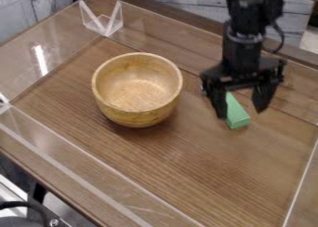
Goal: Put the green block in the brown bowl
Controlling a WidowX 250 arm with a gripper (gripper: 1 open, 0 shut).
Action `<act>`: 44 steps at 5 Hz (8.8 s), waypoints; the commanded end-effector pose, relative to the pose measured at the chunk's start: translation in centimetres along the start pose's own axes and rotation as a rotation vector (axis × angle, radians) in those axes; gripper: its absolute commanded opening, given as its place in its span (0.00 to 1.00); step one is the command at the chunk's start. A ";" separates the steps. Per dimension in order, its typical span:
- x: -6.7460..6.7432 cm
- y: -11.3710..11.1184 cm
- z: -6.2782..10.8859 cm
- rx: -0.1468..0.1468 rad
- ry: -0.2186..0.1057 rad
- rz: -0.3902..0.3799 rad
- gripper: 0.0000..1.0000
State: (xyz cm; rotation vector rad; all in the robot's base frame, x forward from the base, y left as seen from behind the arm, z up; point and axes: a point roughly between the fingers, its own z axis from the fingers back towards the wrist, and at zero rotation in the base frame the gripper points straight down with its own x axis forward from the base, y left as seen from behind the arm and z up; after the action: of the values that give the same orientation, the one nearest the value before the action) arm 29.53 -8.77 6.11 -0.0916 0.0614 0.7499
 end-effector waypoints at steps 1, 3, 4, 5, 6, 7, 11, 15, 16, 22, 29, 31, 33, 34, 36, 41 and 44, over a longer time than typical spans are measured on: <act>0.5 -1.4 0.0 -0.054 -0.032 0.024 1.00; 1.6 -1.9 -1.4 -0.069 -0.034 0.056 1.00; 2.0 -2.0 -1.9 -0.071 -0.034 0.065 1.00; 2.2 -2.0 -2.3 -0.071 -0.033 0.069 1.00; 2.3 -2.0 -2.7 -0.066 -0.030 0.064 0.00; 2.4 -1.9 -3.0 -0.058 -0.025 0.058 0.00; 2.8 -1.0 -3.2 0.010 0.017 0.025 0.00; 3.2 0.0 -3.2 0.062 0.060 -0.011 0.00; 3.3 0.2 -3.1 0.075 0.071 -0.021 0.00; 3.1 4.3 5.4 0.105 0.146 -0.079 0.00; 2.5 7.8 12.1 -0.012 0.129 -0.440 0.00; 2.9 8.5 11.8 -0.027 0.127 -0.536 0.00; 3.1 9.0 10.9 -0.035 0.123 -0.625 0.00; 3.0 9.0 10.3 -0.037 0.116 -0.657 0.00; 2.5 8.3 9.7 -0.044 0.096 -0.697 0.00; 1.0 -0.3 2.6 -0.208 -0.027 0.059 1.00; 2.3 -1.7 -0.9 -0.201 -0.027 0.098 1.00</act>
State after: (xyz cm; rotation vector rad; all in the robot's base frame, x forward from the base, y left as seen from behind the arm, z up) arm 31.00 -8.46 3.29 -0.2300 0.0227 0.8557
